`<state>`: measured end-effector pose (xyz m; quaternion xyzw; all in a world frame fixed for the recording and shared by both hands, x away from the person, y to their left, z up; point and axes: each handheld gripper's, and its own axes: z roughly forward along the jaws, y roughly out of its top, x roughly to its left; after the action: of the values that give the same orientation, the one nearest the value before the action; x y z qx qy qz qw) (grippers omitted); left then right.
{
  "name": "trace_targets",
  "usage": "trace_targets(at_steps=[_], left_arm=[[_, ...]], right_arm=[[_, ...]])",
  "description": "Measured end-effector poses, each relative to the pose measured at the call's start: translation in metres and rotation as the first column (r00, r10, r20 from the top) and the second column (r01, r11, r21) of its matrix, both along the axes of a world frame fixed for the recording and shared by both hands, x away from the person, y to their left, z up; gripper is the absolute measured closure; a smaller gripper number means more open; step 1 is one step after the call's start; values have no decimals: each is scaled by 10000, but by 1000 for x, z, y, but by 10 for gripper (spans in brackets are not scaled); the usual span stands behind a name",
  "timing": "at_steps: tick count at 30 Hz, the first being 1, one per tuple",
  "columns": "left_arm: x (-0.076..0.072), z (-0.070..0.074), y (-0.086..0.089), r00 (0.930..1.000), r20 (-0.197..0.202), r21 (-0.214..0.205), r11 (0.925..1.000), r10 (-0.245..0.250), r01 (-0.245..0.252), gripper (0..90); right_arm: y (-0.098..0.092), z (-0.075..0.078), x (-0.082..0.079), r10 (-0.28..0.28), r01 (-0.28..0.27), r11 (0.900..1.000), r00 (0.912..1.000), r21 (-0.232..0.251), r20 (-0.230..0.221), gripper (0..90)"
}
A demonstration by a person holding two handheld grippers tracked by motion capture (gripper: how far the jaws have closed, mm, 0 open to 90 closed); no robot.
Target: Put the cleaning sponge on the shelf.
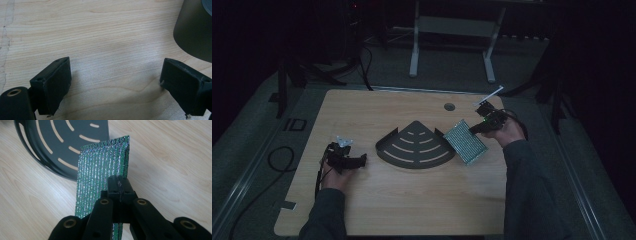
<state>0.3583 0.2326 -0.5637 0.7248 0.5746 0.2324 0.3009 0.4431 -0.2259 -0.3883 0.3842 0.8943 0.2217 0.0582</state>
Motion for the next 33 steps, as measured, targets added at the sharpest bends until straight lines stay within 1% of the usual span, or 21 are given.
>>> trace_targets(at_steps=[4,10,15,16,21,33], left_arm=[[0,0,0,10000,-1,-2,10000,-3,3,104],[0,0,0,10000,0,-5,10000,-3,3,103],[0,0,0,10000,6,-10,10000,3,-3,103],[0,0,0,10000,0,-2,10000,-3,3,103],[0,0,0,10000,0,2,10000,-8,8,103],[0,0,0,10000,-7,-1,10000,-8,8,103]], right_arm=[[6,0,5,-46,47,10000,10000,83,-65,900],[16,2,10,-23,23,9996,10000,296,2,900],[22,3,13,-3,1,9993,10000,363,52,900],[25,3,15,13,-16,9990,10000,447,77,900],[32,1,19,93,-93,9988,10000,485,11,900],[50,-4,29,296,-297,9980,9996,557,28,900]])
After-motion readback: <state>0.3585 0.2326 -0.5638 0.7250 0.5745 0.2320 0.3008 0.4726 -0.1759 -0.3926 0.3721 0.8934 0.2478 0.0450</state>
